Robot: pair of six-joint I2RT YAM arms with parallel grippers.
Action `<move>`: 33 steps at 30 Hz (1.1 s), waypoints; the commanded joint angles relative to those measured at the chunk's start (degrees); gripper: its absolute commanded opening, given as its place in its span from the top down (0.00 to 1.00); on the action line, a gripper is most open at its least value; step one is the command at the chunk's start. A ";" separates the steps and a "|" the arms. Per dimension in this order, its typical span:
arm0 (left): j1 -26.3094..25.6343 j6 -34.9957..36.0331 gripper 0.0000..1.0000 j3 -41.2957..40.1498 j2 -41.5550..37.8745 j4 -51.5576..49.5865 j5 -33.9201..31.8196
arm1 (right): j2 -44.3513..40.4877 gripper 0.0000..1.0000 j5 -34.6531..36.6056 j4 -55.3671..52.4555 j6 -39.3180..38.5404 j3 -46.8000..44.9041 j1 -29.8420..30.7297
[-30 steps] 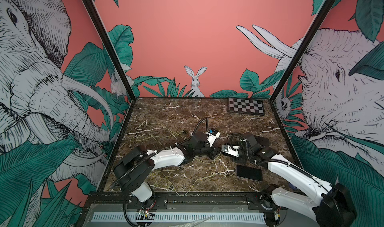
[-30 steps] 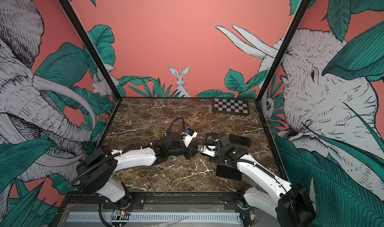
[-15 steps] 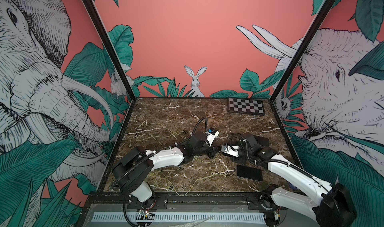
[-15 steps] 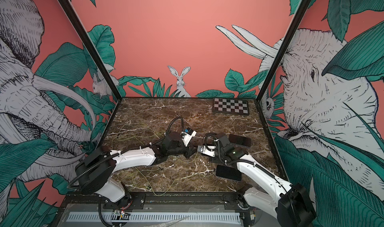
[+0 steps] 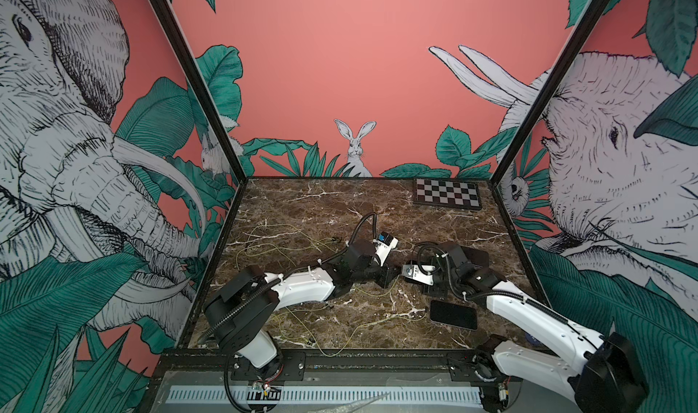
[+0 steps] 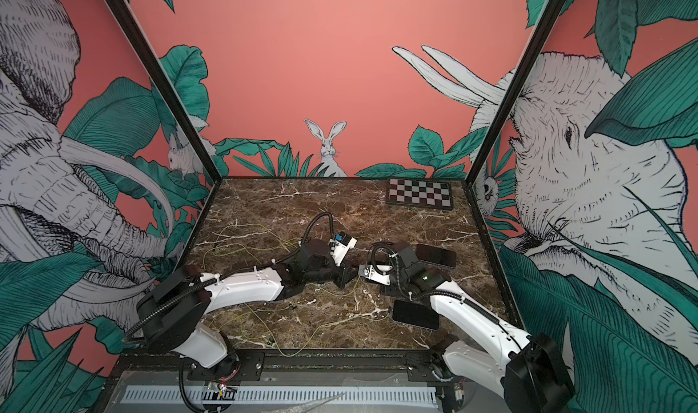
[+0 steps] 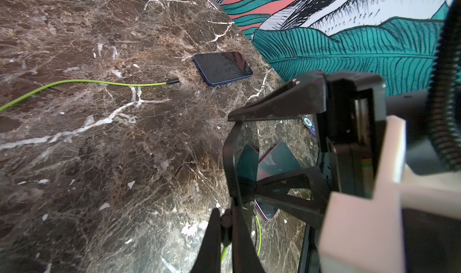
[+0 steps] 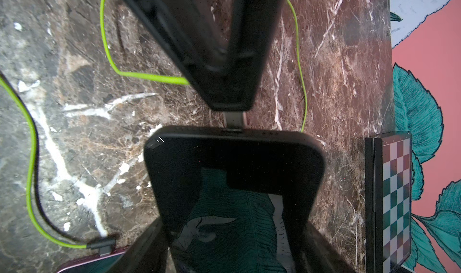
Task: Plug wired earphones into phones
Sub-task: Insert the wired earphone into the phone.
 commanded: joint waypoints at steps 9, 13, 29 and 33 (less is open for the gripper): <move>0.21 -2.03 1.00 0.05 0.51 1.63 1.76 | -1.09 0.39 0.06 4.36 0.08 -0.30 0.50; 0.21 -2.24 1.00 0.03 0.79 1.33 1.92 | -1.15 0.39 0.04 4.72 0.20 -0.29 0.58; 0.21 -2.02 1.00 2.48 2.72 -2.77 2.31 | -1.31 0.42 0.79 5.38 -1.12 0.73 2.76; 0.21 -2.62 1.00 2.49 3.05 -1.58 3.57 | -1.49 0.42 0.83 6.36 -0.60 0.87 3.40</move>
